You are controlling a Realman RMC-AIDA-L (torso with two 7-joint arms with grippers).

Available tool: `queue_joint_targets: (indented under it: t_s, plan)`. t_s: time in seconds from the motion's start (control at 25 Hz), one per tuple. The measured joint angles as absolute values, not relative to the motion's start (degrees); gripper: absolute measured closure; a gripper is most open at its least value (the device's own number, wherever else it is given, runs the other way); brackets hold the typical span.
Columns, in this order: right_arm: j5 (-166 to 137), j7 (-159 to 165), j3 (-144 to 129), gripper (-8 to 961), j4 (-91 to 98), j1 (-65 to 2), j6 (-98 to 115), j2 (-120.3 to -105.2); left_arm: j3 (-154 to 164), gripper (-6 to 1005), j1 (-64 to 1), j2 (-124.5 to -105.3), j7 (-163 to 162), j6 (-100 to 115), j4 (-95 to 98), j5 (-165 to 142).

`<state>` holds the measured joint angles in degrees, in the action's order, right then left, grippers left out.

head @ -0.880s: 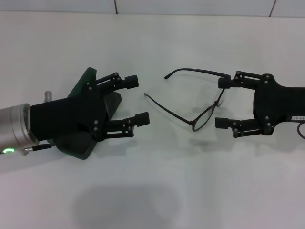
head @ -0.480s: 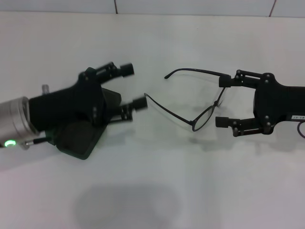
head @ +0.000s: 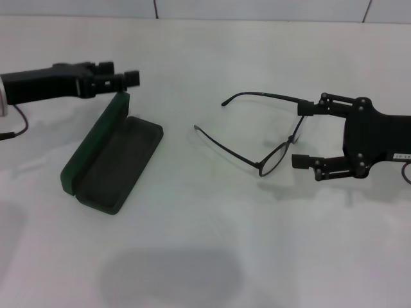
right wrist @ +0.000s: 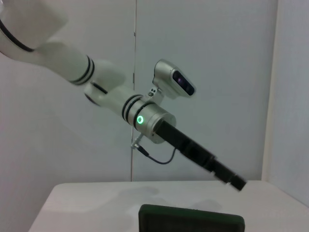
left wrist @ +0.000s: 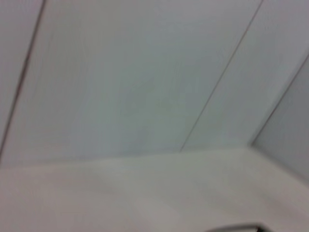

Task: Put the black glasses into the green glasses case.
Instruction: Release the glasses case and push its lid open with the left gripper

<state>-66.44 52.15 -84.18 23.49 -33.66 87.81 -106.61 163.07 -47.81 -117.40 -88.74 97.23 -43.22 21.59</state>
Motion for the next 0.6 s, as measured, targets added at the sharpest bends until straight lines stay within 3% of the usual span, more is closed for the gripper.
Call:
queue_joint_targets:
  t_s: [0.16,0.6]
  plan:
    - [-66.44,52.14,-84.2,67,23.43,-33.66,87.33,-106.52,163.04,124,-49.32,-119.32,-90.43,99.71,-51.85,17.06]
    - [-66.45,51.49,-84.2,68,23.52,-33.66,86.88,-106.25,163.13,140,-47.93,-119.79,-89.98,101.82,-54.88,10.38]
